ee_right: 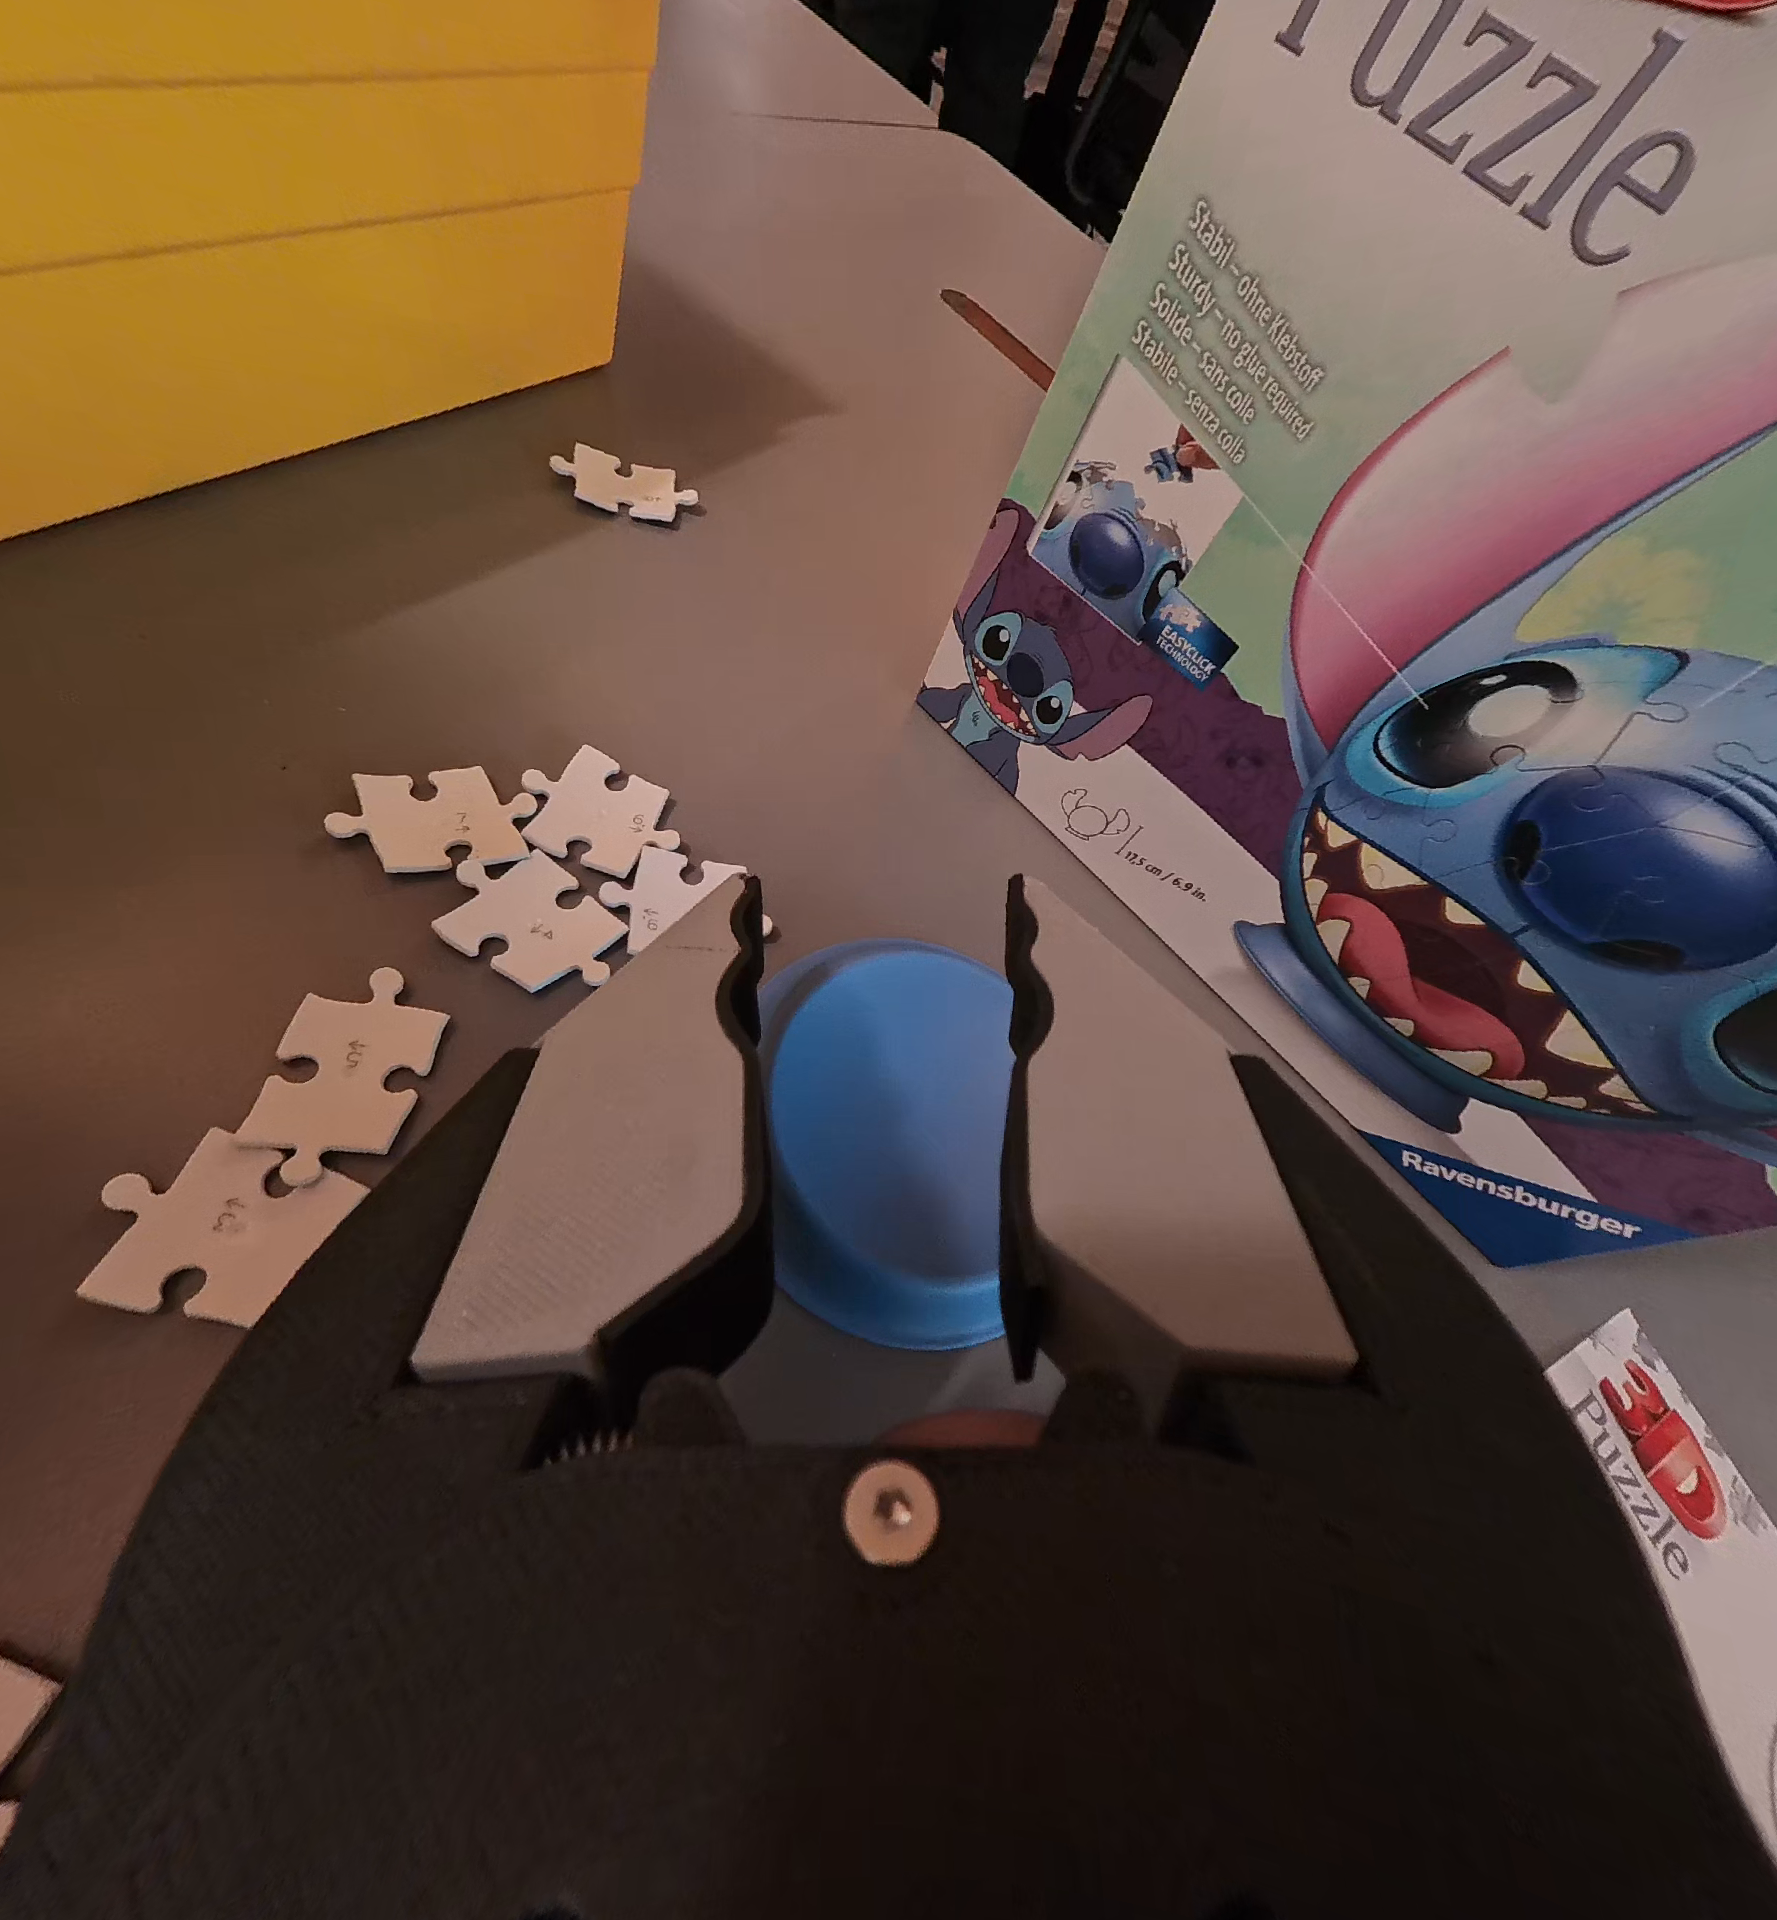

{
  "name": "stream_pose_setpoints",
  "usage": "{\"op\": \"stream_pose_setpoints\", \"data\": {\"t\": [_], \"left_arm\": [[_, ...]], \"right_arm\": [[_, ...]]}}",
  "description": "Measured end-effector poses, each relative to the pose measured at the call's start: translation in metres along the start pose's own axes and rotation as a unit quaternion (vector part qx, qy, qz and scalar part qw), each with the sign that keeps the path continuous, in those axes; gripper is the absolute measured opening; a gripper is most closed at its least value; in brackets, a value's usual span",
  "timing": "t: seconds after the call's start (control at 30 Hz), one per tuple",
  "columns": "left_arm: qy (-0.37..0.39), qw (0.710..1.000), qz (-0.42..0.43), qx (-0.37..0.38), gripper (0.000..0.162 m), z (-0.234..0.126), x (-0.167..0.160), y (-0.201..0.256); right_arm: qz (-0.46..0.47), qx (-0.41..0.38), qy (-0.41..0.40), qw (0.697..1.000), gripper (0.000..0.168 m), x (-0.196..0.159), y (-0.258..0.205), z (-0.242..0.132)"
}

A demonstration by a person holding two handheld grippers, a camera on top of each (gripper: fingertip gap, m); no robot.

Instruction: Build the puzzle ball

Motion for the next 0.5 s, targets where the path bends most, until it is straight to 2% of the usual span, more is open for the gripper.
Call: {"op": "stream_pose_setpoints", "data": {"t": [0.17,0.3,0.4,0.5], "left_arm": [[-0.096,0.994,0.048,-0.001,0.004,0.024,-0.014,0.011],[-0.160,0.986,0.036,0.002,0.000,0.035,-0.019,0.012],[-0.161,0.985,0.057,-0.032,0.000,0.034,-0.015,0.027],[-0.111,0.986,0.099,-0.073,0.000,0.026,-0.003,0.046]], "right_arm": [[0.001,-0.001,0.000,1.000,0.044,0.000,0.001,0.000],[0.001,-0.001,0.000,1.000,0.044,0.000,0.001,0.000],[0.001,0.000,0.001,1.000,0.044,0.000,0.001,0.000],[0.002,0.000,0.000,1.000,0.044,0.000,0.001,0.000]]}}
Point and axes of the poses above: each gripper's, where its closed fingertips meet, z out along the fingers, x out of its top, y = z × x across the jaws, the point moved 7 cm from there along -z, back along the fingers, and after that the axes turned 1 degree about x, right-handed, at the moved point
